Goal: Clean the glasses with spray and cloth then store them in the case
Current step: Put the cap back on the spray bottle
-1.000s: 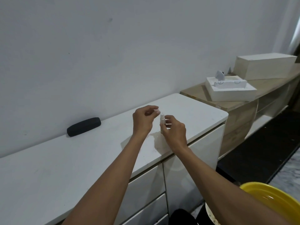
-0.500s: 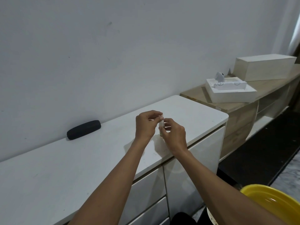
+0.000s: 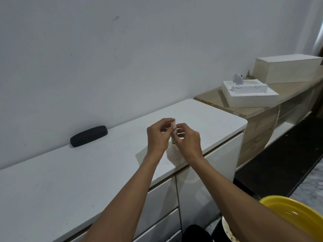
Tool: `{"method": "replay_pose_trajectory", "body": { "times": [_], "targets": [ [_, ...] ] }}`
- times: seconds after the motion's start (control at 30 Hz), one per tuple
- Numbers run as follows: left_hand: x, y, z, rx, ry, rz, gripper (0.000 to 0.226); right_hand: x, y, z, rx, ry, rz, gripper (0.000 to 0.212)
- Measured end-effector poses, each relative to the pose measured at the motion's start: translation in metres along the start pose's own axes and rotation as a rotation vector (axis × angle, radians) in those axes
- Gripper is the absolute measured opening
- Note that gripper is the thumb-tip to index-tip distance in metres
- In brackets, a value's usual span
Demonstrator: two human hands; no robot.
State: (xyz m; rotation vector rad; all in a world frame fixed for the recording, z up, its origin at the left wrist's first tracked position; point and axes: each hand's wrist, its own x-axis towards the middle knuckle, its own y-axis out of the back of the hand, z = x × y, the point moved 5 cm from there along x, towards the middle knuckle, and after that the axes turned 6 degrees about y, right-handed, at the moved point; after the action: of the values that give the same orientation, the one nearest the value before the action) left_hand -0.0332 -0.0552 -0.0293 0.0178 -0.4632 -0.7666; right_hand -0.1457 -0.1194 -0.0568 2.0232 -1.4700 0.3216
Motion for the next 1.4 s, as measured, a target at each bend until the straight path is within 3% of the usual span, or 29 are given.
{"method": "replay_pose_trajectory", "body": {
  "times": [0.17,0.27,0.4,0.6,0.77,1.1,1.4],
  "targets": [
    [-0.004,0.011,-0.004,-0.001,0.062,-0.052,0.041,0.002,-0.001,-0.002,-0.012,0.013,-0.011,0.025],
    [-0.002,0.043,-0.024,0.248,0.102,0.037,0.039,0.006,-0.007,-0.005,-0.022,0.005,-0.032,0.024],
    [-0.008,0.107,-0.051,0.582,0.202,0.097,0.055,0.015,-0.029,-0.021,-0.005,0.024,-0.070,0.023],
    [-0.021,0.196,-0.085,0.908,0.290,0.132,0.065,0.028,-0.089,-0.048,0.100,0.049,-0.144,0.024],
    [-0.008,0.218,-0.098,1.060,0.364,0.107,0.069,0.040,-0.145,-0.056,0.117,0.032,-0.202,0.021],
    [0.014,0.216,-0.119,1.149,0.395,0.068,0.077,0.098,-0.224,-0.046,0.092,0.026,-0.213,0.028],
    [0.019,0.216,-0.122,1.178,0.406,0.047,0.083,0.109,-0.256,-0.039,0.074,0.013,-0.228,0.026]
  ]
}}
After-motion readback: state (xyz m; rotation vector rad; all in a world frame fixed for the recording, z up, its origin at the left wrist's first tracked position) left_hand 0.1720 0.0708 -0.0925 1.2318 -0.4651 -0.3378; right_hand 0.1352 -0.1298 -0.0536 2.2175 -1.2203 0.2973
